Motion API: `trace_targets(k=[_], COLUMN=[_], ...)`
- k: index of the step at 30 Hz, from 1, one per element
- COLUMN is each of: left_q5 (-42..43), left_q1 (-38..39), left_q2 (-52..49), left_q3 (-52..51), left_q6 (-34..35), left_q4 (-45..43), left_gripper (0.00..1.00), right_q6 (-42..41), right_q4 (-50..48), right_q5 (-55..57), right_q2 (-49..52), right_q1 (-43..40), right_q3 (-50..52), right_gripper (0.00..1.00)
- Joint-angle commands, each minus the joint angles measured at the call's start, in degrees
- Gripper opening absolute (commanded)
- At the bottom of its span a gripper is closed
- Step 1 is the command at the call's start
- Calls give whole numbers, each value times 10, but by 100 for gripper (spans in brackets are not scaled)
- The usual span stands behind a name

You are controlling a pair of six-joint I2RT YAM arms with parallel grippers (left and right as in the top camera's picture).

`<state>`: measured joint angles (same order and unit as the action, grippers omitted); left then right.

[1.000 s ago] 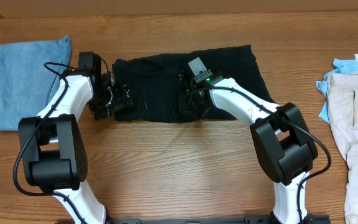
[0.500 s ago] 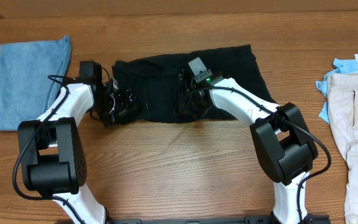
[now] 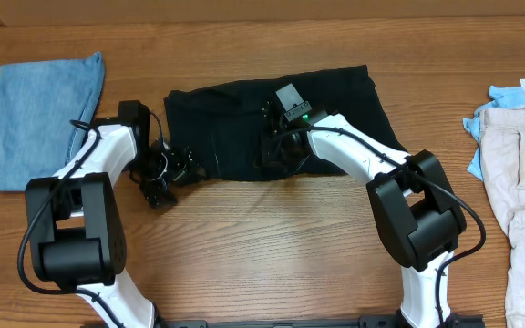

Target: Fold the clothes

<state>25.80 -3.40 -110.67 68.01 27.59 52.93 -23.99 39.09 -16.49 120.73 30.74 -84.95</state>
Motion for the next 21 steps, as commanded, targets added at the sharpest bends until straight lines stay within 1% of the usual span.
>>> trace_targets(k=[1,2,5,7,8,10,13,17,19,21], left_q5=[34,55,59,106,116,107,70,-24,-62,-82], left_q1=[5,5,4,0,-2,-9,-12,-14,-15,-18], left_q2=[-26,-26,-26,-26,-26,-26,-26,-26,-26,-26], left_q3=[-42,-62,-107,-143,-152,-155,-155,-155,-155,-155], left_q6=[60,86,140,171,182,188,188,187,188,201], left_q4=[-85,-120,-190,-250,-266,-275,-274,-266,-257,-251], left_gripper=[100,100,100,100,100,100,100,100,100,100], right_q6=[-3,-3,-3,-3,-3,-3,-3,-3,-3,-3], right_q4=[-1,-1,0,0,0,0,0,0,-1,-1], right_q5=[2,2,2,2,2,2,2,2,1,1], right_q2=[9,9,9,9,9,9,9,9,9,9], right_q1=[0,0,0,0,0,0,-1,0,0,0], right_q3=[2,2,2,2,2,2,2,2,2,2], right_gripper=[4,4,4,4,4,4,4,4,4,4])
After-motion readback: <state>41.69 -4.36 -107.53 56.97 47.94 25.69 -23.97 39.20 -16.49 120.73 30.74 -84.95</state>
